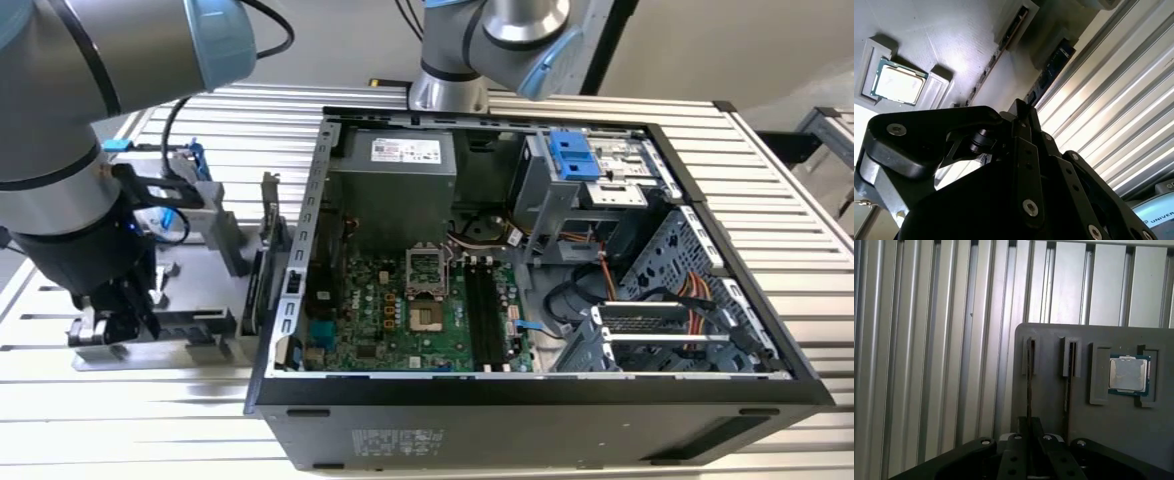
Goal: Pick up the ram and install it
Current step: 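Pick up the ram and move it above insertion slot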
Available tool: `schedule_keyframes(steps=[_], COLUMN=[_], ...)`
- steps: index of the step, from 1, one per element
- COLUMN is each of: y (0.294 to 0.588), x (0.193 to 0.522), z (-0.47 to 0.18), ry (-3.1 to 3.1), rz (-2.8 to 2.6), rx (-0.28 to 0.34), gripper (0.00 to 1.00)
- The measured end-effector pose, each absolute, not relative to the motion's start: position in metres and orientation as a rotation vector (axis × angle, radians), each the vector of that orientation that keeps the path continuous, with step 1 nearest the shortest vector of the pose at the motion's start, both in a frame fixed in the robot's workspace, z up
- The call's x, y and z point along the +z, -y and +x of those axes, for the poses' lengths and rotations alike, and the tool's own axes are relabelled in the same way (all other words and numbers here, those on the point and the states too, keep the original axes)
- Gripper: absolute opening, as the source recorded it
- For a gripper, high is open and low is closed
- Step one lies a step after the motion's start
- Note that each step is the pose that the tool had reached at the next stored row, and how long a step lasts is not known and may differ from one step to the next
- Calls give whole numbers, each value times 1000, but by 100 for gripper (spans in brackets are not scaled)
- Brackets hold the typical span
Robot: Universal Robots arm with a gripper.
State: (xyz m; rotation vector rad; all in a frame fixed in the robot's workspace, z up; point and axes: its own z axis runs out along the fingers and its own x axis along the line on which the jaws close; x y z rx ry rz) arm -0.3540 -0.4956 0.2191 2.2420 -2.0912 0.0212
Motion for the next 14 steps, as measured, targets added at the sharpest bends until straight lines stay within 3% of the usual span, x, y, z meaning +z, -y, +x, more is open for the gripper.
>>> schedule_keyframes(steps=[14], y=[496], x=[231], z=[-354], ry=[2091], rz=[2242], rx=[21], gripper=[0])
